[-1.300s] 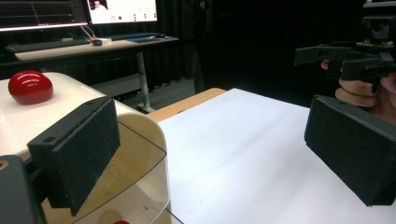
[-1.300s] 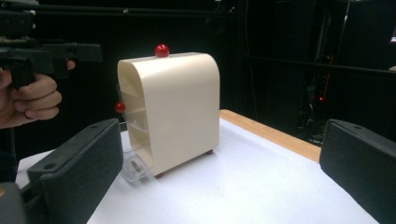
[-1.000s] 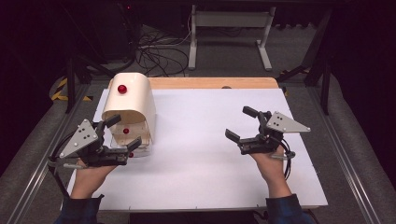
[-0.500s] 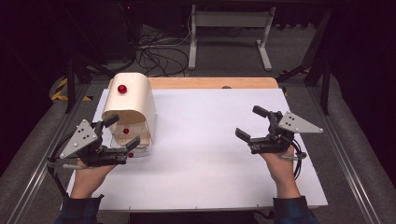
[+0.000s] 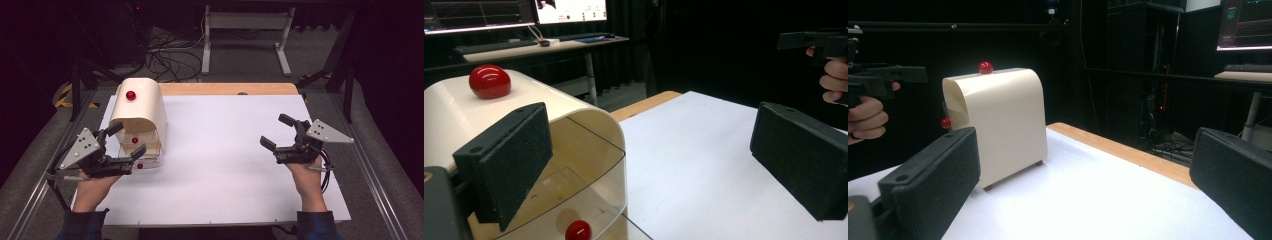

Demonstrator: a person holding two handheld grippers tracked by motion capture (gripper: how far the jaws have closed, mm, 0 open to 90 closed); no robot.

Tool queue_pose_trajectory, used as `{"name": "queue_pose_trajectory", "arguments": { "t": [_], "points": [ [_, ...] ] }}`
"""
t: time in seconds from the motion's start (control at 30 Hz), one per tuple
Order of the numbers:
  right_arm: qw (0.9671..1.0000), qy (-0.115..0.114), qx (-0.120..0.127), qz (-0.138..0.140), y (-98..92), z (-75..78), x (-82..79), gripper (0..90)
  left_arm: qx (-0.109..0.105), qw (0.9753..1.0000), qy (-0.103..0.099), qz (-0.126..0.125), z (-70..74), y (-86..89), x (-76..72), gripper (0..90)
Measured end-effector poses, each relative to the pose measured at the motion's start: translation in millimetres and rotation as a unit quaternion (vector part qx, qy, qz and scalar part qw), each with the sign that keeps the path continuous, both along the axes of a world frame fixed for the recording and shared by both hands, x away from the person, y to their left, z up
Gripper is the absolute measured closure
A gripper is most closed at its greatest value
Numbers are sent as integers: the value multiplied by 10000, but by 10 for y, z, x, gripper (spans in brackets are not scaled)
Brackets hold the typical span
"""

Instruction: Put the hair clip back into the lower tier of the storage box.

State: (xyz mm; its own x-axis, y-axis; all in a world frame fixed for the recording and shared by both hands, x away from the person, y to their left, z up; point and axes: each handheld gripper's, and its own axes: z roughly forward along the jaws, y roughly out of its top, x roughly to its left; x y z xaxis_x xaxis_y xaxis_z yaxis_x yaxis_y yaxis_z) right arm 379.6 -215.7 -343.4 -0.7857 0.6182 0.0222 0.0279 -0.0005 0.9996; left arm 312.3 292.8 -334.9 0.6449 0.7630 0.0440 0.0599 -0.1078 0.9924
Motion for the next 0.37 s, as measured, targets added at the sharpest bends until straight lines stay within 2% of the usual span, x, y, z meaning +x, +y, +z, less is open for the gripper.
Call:
{"name": "queue_pose_trajectory", "arguments": {
  "t": [0.37],
  "points": [
    [10000,33,-73,20,16,-65,28,4,14,10000,-30,70,2,41,1,45]
  ]
}}
